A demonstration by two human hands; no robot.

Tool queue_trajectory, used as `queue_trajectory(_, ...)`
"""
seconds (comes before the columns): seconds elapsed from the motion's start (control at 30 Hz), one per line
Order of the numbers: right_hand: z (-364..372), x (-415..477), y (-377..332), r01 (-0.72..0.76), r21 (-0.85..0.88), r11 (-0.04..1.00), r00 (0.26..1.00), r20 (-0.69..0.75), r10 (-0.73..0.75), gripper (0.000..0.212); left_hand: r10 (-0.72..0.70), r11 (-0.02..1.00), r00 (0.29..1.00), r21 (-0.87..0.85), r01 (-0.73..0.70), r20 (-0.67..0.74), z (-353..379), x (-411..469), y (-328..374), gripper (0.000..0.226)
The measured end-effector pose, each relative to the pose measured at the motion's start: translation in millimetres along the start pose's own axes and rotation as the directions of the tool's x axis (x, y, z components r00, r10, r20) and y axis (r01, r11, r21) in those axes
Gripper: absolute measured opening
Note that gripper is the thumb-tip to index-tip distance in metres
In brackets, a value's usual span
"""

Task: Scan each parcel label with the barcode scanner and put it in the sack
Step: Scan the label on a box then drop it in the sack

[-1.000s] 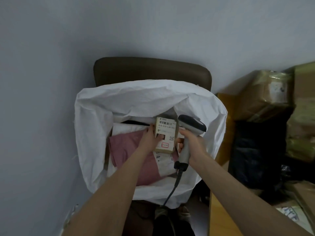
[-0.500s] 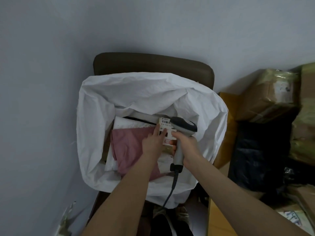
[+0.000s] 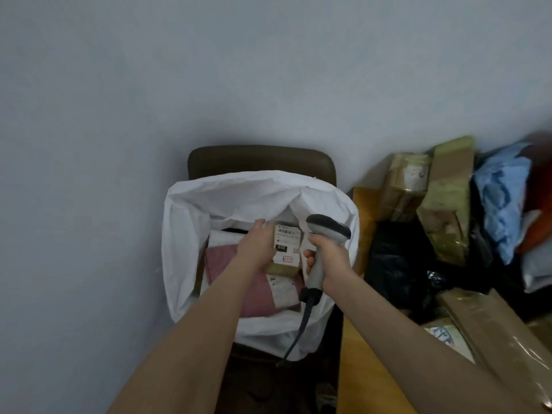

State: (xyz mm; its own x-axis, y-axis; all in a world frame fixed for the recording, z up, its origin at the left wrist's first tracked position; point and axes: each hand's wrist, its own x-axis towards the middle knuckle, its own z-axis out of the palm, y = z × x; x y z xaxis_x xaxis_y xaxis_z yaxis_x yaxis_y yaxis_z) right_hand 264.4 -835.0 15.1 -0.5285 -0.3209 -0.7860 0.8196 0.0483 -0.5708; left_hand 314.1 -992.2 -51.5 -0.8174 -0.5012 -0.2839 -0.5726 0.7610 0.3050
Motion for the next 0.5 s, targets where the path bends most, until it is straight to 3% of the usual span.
queue_trajectory(0.27,-64.2,-79.1,-8.7,0.131,0.146,0.981,0.99,-0.08,-0.12,0.016,0.193,0.98,0.981,0.051,-0.192,-0.012,-26.5,-38.2,92.1,0.063)
queue_trajectory(0.5,-151.4,-150.2,-31.7,0.288,0.176,0.941,0.951,-0.167,-0.26,0.009,0.412,0.911,0.911,-0.002,-0.412,-0.001,-46.4,-82.4,201.5,0.064)
